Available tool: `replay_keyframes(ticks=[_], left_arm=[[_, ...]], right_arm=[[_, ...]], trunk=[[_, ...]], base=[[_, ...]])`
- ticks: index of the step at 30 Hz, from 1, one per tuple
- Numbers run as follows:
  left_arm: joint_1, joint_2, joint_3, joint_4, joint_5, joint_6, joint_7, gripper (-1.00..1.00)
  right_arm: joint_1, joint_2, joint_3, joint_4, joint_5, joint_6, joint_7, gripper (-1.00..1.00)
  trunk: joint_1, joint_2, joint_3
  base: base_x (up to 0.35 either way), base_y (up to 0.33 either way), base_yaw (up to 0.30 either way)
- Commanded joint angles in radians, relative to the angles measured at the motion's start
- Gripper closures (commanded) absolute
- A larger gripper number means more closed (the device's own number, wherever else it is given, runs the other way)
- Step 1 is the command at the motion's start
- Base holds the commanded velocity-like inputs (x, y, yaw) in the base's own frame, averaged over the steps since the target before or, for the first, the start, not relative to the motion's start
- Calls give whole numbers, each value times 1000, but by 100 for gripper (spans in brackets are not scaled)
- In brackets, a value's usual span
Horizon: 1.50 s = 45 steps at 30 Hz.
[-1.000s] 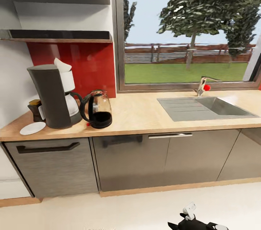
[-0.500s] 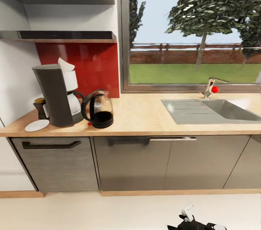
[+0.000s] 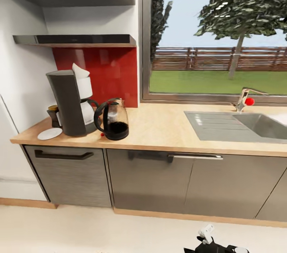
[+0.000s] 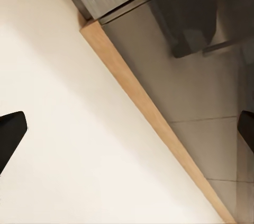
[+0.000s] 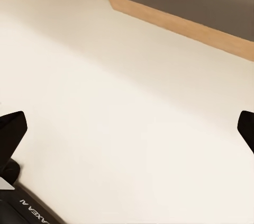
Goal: Set up a coffee station on the kitchen countertop: keep the coffee maker on the countertop, move the bottle of coffee from the kitchen shelf to the counter next to the coffee maker, place a paper coffee filter on top of the coffee maker, put the saucer next to the coffee maker with the coffee cup on the saucer, and place the electric kettle next to the coffee maker.
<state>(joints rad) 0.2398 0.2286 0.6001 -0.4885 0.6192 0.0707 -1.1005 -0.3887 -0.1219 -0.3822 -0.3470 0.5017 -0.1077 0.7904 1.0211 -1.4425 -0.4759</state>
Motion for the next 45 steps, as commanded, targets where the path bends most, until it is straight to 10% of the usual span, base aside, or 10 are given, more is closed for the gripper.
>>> replay_keyframes(ticks=[1,34,45], left_arm=[[0,0,0,-1,5,7,-2,-100],[0,0,-2,-4,5,7,-2,-100],[0,0,0,-1,5,7,-2,-100]], right_arm=[[-1,1,-8,0,11,-7,4,-100],[-1,13,-6,0,16,-6,-44,-100],[-1,40,-7,0,168,-6,-52,-100]], trunk=[[0,-1,-1],[0,-1,-1],[0,-1,-1]], base=[[1,-9,267],[0,-222,219],[0,-39,274]])
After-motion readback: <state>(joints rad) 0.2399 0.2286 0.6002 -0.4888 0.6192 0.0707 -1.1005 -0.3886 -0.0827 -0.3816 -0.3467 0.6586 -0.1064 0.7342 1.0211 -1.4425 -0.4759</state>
